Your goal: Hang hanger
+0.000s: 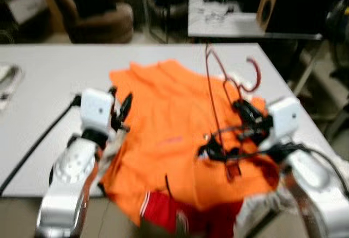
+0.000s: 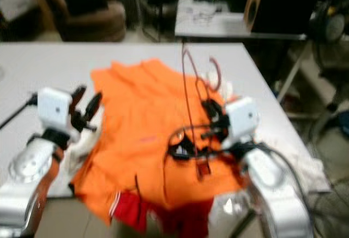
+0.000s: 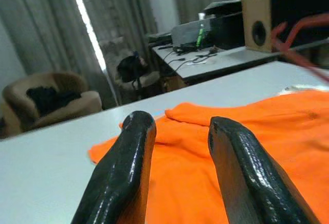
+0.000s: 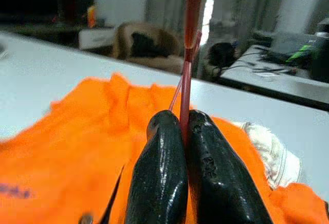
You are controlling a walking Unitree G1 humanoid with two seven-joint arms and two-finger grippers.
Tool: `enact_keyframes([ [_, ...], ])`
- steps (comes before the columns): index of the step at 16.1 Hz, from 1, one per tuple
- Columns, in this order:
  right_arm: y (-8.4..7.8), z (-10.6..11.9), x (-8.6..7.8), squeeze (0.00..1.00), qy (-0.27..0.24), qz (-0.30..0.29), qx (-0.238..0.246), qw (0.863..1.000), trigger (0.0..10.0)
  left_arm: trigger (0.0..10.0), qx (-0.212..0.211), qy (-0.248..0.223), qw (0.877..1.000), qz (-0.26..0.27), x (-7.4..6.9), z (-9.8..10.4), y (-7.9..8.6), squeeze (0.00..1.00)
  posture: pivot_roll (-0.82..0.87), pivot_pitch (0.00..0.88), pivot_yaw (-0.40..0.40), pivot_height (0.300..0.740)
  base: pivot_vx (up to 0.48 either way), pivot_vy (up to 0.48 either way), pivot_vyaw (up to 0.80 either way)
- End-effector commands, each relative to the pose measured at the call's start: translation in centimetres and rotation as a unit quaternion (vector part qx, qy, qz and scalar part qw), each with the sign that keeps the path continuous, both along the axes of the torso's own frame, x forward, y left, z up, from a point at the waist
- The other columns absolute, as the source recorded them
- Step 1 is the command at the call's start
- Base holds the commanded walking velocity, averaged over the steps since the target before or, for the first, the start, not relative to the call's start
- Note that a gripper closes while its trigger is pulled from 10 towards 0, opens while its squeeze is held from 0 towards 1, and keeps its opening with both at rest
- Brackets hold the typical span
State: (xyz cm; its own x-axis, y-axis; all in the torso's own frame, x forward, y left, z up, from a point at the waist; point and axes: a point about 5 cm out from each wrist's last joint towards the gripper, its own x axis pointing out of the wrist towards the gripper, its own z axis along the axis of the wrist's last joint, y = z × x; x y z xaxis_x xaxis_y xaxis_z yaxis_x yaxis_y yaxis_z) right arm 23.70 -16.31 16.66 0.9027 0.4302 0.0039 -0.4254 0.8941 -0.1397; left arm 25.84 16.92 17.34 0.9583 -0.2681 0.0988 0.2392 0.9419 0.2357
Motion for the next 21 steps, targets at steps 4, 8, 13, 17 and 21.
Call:
enact_keyframes([
  [4,-1.1,1.4,-0.6,0.0,-0.024,0.007,-0.038,0.999,10.0,10.0,0.006,0.002,0.999,-0.047,0.7,0.8,0.1,0.0,-0.16,0.0,0.042,0.74,0.0,0.0,0.0],
  [8,-1.7,3.8,-1.7,0.0,-0.057,0.019,-0.059,0.996,10.0,10.0,-0.013,0.024,0.997,-0.076,1.2,0.5,-0.1,0.0,-0.2,0.0,0.071,0.74,0.0,0.0,0.0],
  [13,-0.5,4.0,-1.3,0.0,-0.071,-0.029,-0.015,0.997,10.0,10.0,-0.039,0.029,0.998,-0.041,1.3,-0.4,-0.7,0.0,-0.21,0.0,0.034,0.74,0.0,0.357,0.0],
  [17,0.0,3.3,-1.4,0.0,-0.048,0.013,-0.067,0.997,10.0,10.0,-0.065,0.04,0.997,-0.027,1.1,-1.4,-0.7,0.0,-0.22,0.0,0.022,0.74,0.0,0.0,0.0],
  [21,-1.0,3.9,-1.4,0.0,-0.041,0.039,-0.094,0.994,10.0,10.0,-0.065,0.044,0.996,-0.036,0.7,-1.6,-1.3,0.0,-0.23,0.0,0.007,0.74,-0.147,0.0,0.0],
])
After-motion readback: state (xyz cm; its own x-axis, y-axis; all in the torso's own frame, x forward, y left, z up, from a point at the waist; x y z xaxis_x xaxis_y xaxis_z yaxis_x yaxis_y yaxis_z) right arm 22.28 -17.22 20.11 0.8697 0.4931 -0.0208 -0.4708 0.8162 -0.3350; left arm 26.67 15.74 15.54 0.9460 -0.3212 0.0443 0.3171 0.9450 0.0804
